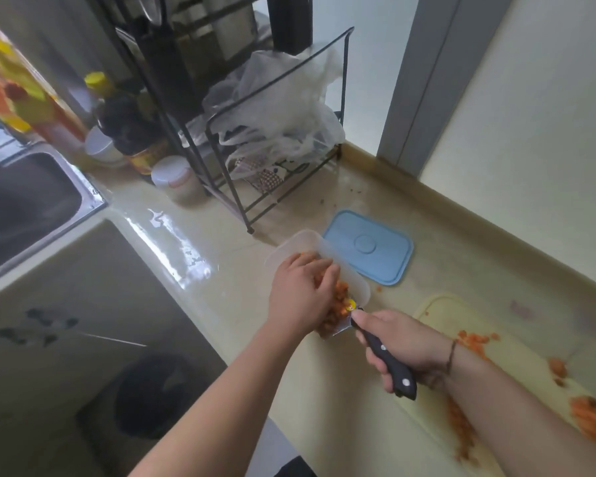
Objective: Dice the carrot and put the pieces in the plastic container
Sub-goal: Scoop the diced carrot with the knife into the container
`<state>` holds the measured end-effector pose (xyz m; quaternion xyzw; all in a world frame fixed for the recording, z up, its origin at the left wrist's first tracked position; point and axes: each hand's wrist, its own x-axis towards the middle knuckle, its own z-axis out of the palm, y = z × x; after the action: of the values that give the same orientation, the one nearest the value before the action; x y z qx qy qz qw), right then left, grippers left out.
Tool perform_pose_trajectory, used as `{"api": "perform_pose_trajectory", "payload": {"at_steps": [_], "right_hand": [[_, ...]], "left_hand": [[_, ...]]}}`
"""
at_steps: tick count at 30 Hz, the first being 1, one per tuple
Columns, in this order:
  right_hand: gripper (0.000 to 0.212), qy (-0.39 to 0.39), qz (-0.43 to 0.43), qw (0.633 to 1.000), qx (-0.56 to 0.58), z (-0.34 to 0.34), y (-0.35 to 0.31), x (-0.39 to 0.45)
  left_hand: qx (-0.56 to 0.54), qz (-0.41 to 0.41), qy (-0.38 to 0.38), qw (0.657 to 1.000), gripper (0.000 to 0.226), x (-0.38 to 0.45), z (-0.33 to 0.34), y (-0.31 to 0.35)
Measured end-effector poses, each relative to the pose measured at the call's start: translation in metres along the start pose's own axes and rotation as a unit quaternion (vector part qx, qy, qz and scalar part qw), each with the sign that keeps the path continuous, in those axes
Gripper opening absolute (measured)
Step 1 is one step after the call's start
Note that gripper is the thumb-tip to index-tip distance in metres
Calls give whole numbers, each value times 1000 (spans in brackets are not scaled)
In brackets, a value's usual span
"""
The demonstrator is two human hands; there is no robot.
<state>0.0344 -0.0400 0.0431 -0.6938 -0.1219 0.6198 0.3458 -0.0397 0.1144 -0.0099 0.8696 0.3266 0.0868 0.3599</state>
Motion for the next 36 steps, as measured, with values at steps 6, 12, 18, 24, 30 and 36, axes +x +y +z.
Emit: {"api": "perform_pose_trajectory", "payload": {"at_steps": [6, 12, 18, 24, 30, 36], "right_hand": [[38, 21, 31, 999, 0, -9, -16, 0], [40, 20, 31, 999, -15, -6, -21, -2], [41, 27, 31, 999, -31, -9, -19, -16], [40, 35, 45, 997, -52, -23, -7, -48], [36, 27, 38, 995, -83, -30, -1, -69], [35, 35, 27, 995, -87, -32, 18, -81]], "left_hand": [[20, 109, -89, 990, 78, 4, -4, -1], [90, 165, -69, 980, 65, 8, 0, -12], [164, 201, -45, 965, 52, 22, 5, -19], [233, 199, 52, 951, 44, 30, 16, -24], [243, 136, 52, 959, 52, 31, 20, -23], [92, 148, 131, 976, 40, 27, 17, -17]]}}
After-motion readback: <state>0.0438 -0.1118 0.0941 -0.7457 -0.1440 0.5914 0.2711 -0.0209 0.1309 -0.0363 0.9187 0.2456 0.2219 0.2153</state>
